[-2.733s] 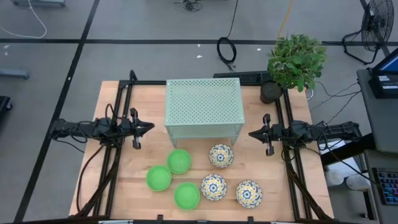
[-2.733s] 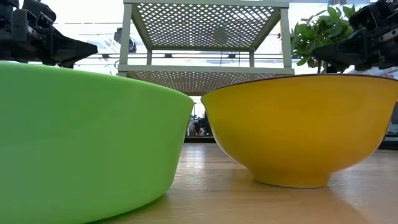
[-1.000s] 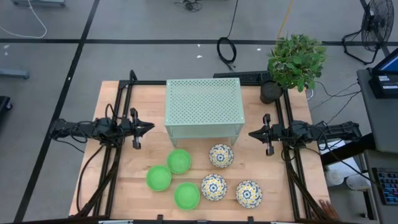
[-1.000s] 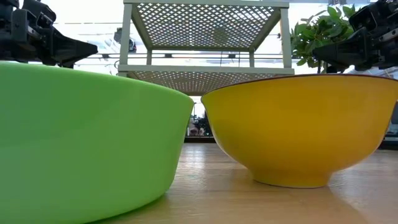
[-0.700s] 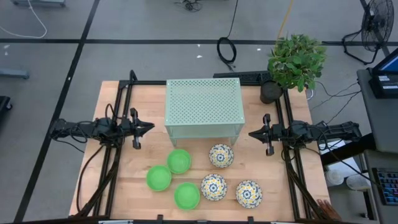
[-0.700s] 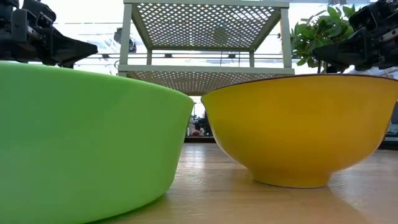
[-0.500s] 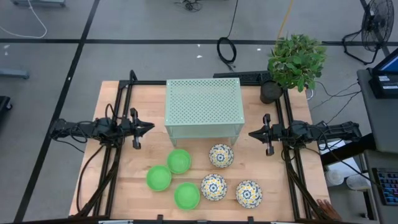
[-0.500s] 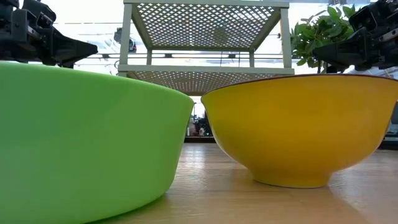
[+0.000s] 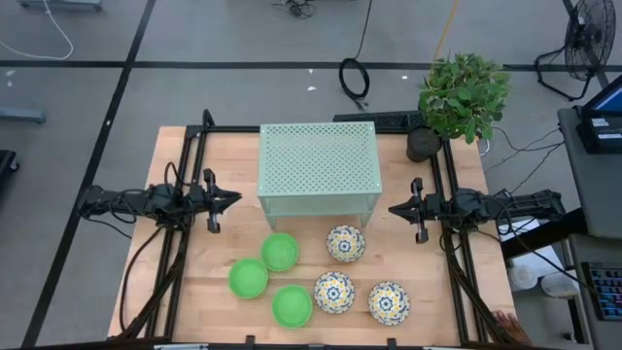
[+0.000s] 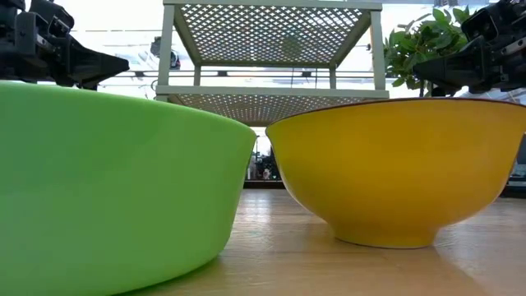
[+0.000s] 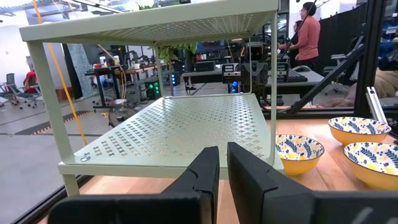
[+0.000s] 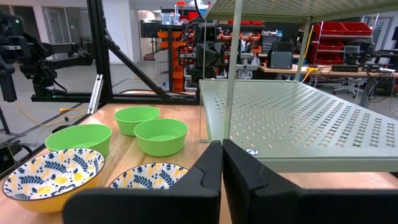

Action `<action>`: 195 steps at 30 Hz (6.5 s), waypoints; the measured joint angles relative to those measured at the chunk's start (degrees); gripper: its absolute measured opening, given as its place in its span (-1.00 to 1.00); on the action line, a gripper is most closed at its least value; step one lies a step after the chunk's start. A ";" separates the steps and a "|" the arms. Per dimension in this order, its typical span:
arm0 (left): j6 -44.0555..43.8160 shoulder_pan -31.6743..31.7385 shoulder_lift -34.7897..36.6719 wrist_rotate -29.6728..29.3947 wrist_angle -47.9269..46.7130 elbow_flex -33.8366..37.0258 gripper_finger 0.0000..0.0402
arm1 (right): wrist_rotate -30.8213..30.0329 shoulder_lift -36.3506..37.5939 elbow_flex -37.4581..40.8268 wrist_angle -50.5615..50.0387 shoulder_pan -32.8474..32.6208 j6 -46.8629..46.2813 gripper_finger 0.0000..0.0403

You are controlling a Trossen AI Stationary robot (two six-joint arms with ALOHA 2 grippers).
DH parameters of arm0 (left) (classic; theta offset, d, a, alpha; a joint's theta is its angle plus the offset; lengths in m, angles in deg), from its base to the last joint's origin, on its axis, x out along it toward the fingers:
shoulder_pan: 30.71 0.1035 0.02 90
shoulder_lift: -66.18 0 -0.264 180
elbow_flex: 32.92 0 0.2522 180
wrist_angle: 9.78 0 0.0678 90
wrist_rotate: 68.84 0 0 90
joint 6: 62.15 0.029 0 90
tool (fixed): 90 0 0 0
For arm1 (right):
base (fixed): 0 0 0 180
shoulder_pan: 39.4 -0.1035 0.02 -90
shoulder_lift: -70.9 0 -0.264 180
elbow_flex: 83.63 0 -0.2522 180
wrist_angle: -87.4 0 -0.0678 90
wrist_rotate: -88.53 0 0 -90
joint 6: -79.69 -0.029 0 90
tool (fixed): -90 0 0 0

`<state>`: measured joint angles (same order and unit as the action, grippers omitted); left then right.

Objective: Pick & Place Mini bowls

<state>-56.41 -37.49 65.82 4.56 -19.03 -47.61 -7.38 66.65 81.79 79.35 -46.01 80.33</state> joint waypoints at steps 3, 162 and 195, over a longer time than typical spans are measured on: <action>0.00 0.01 0.00 0.00 0.00 0.00 -0.81 | 0.00 0.00 0.00 -0.01 0.00 0.02 -1.00; 0.00 -0.01 0.00 0.00 -0.06 0.02 -0.81 | 11.42 -64.65 -34.96 48.91 -33.94 12.54 -1.00; 0.00 0.01 0.00 0.02 0.02 0.02 -0.81 | 0.95 -78.71 -66.45 -58.97 -33.97 -72.01 -0.37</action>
<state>-56.41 -37.48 65.82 4.58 -19.01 -47.59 -6.43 -12.06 15.34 20.37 -79.97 8.32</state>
